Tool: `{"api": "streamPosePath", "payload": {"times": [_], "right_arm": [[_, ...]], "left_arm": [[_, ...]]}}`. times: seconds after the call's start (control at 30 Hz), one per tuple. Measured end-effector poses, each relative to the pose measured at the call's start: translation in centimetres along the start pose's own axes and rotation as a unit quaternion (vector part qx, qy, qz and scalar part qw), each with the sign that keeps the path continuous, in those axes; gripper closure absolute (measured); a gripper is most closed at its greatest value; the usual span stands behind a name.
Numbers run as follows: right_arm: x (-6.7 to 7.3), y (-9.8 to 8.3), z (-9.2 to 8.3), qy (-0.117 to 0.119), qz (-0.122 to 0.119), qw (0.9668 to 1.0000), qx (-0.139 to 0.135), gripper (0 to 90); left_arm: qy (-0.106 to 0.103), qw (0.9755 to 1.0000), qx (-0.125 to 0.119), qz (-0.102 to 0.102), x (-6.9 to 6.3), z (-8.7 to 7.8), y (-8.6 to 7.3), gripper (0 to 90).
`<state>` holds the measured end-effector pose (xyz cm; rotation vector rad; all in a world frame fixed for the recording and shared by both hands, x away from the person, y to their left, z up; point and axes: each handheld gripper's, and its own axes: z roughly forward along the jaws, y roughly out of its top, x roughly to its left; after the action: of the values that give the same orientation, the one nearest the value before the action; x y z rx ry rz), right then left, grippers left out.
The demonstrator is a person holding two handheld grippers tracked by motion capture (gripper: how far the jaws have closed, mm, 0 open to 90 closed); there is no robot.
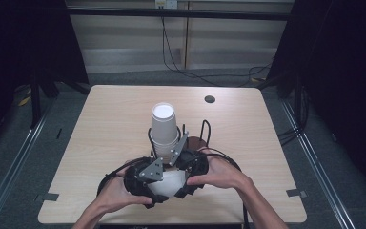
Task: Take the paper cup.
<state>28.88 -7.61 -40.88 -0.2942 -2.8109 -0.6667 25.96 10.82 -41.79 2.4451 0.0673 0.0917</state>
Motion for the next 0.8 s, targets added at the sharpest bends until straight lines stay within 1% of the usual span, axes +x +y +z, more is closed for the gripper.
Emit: {"api": "streamPosePath", "payload": {"times": [0.03, 0.13, 0.17, 0.2, 0.33, 0.37, 0.4, 0.43, 0.47, 0.5, 0.53, 0.57, 0.6, 0.63, 0.7, 0.73, 0.77, 0.8], "right_arm": [[0.0, 0.0, 0.1, -0.002, 0.000, 1.0000, 0.000, 26.3], [-0.1, 0.0, 0.3, -0.010, 0.000, 1.0000, -0.001, 26.3], [-0.1, 0.0, 0.2, -0.012, 0.001, 0.9999, -0.003, 26.3], [-0.1, -0.1, 0.2, -0.016, -0.004, 0.9998, -0.012, 26.3], [0.0, -0.1, -0.3, -0.015, 0.000, 0.9998, -0.016, 26.3], [0.0, -0.2, -0.4, -0.018, 0.000, 0.9997, -0.018, 26.3], [0.0, -0.3, -0.4, -0.016, 0.001, 0.9997, -0.018, 26.3], [-0.1, -0.4, -0.5, -0.021, -0.001, 0.9996, -0.019, 26.2], [-0.1, -0.5, -0.5, -0.019, 0.003, 0.9996, -0.020, 26.3], [-0.1, -0.6, -0.5, -0.024, 0.003, 0.9994, -0.023, 26.3], [-0.2, -0.7, -0.7, -0.028, 0.000, 0.9990, -0.035, 26.2], [-0.2, -0.9, -0.8, -0.024, 0.006, 0.9990, -0.037, 26.2], [-0.3, -1.1, -0.9, -0.032, 0.005, 0.9985, -0.045, 26.2], [-0.4, -1.3, -1.0, -0.032, 0.007, 0.9983, -0.049, 26.2], [-0.5, -1.8, -1.1, -0.038, 0.014, 0.9977, -0.054, 26.2], [-0.6, -2.1, -1.2, -0.038, 0.016, 0.9974, -0.059, 26.1], [-0.6, -2.4, -1.3, -0.041, 0.021, 0.9969, -0.064, 26.1], [-0.6, -2.6, -1.4, -0.041, 0.024, 0.9967, -0.065, 26.1]], "left_arm": [[-0.002, 1.0000, -0.007, -0.001, 0.0, -0.1, -0.1, 15.9], [0.003, 0.9998, -0.021, 0.002, 0.1, -0.6, -0.2, 16.3], [0.006, 0.9994, -0.032, 0.005, 0.1, -0.9, -0.3, 15.5], [0.004, 0.9992, -0.039, 0.005, 0.2, -1.0, -0.3, 16.3], [0.003, 0.9976, -0.070, -0.004, 0.5, -1.9, -0.5, 15.9], [0.002, 0.9970, -0.077, -0.009, 0.5, -2.1, -0.5, 16.0], [0.001, 0.9963, -0.085, -0.012, 0.6, -2.2, -0.6, 16.3], [0.003, 0.9955, -0.093, -0.017, 0.7, -2.4, -0.6, 15.9], [0.005, 0.9952, -0.096, -0.019, 0.7, -2.6, -0.7, 16.0], [0.003, 0.9942, -0.105, -0.024, 0.8, -2.7, -0.8, 16.0], [0.002, 0.9933, -0.112, -0.030, 0.8, -2.7, -0.9, 16.0], [0.008, 0.9929, -0.115, -0.031, 0.8, -2.9, -1.0, 16.1], [0.012, 0.9921, -0.121, -0.032, 0.8, -3.0, -1.1, 16.1], [0.017, 0.9910, -0.129, -0.033, 0.8, -3.2, -1.2, 16.1], [0.027, 0.9880, -0.146, -0.045, 0.8, -3.7, -1.3, 16.1], [0.030, 0.9858, -0.157, -0.052, 0.9, -3.9, -1.5, 16.1], [0.030, 0.9848, -0.162, -0.054, 1.0, -4.1, -1.6, 16.0], [0.031, 0.9833, -0.170, -0.059, 1.1, -4.3, -1.8, 15.9]]}}
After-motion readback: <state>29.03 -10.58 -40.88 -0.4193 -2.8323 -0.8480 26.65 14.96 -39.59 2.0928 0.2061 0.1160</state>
